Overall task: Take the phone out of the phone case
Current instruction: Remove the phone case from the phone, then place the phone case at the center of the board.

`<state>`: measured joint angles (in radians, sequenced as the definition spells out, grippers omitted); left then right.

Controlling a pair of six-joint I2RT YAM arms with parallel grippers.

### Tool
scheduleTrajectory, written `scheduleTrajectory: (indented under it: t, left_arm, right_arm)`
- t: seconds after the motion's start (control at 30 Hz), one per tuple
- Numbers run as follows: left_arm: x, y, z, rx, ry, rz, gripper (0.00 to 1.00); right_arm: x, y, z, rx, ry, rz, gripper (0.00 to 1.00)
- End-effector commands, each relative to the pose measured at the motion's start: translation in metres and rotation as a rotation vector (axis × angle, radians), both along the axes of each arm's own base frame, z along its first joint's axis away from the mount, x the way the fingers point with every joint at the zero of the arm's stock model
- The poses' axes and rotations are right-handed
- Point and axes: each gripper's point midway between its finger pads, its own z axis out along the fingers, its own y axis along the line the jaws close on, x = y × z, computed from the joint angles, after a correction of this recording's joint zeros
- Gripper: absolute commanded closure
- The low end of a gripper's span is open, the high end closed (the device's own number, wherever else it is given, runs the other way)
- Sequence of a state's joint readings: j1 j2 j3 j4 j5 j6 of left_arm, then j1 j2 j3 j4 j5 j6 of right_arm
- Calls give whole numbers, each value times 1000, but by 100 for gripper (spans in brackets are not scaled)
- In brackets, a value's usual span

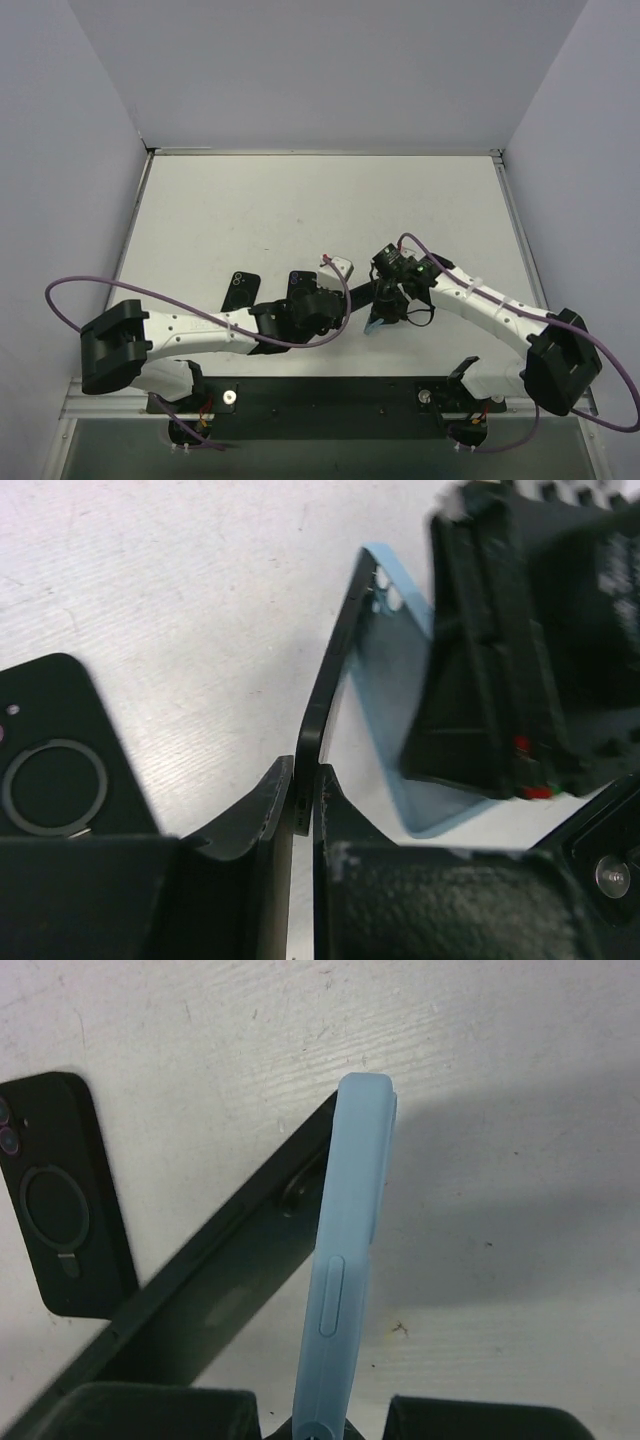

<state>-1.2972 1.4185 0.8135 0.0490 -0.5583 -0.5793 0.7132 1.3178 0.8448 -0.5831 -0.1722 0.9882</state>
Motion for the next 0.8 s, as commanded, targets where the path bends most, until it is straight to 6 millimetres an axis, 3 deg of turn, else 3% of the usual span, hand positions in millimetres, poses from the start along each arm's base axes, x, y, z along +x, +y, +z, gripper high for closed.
scheduleTrajectory:
  t: [0.0, 0.1, 0.23, 0.4, 0.57, 0.6, 0.63, 0.7, 0.77]
  left_arm:
    - [42, 30, 30, -121, -11, 148, 100]
    - [44, 38, 33, -173, 28, 147, 100]
    - [53, 46, 52, -268, 61, 162, 100]
    - [59, 45, 63, -327, 86, 103, 100]
    - [76, 44, 59, -373, 128, 93, 100]
    - [80, 43, 61, -384, 131, 87, 100]
    - [83, 41, 57, -379, 140, 85, 100]
    - [92, 34, 68, -409, 136, 61, 100]
    - [102, 27, 66, -422, 157, 47, 100]
  right_arm:
    - [-24, -11, 5, -12, -57, 182, 100]
    - [-21, -16, 6, -14, -88, 174, 100]
    - [-5, -28, 11, -24, -130, 128, 100]
    - [40, -56, 32, -28, -221, -46, 100]
    - [82, -77, 45, -10, -298, -124, 100]
    - [101, -91, 47, 7, -322, -197, 100]
    - [111, -98, 48, 31, -335, -230, 100]
    - [134, -100, 52, 143, -362, -284, 100]
    - [154, -119, 57, 206, -382, -371, 100]
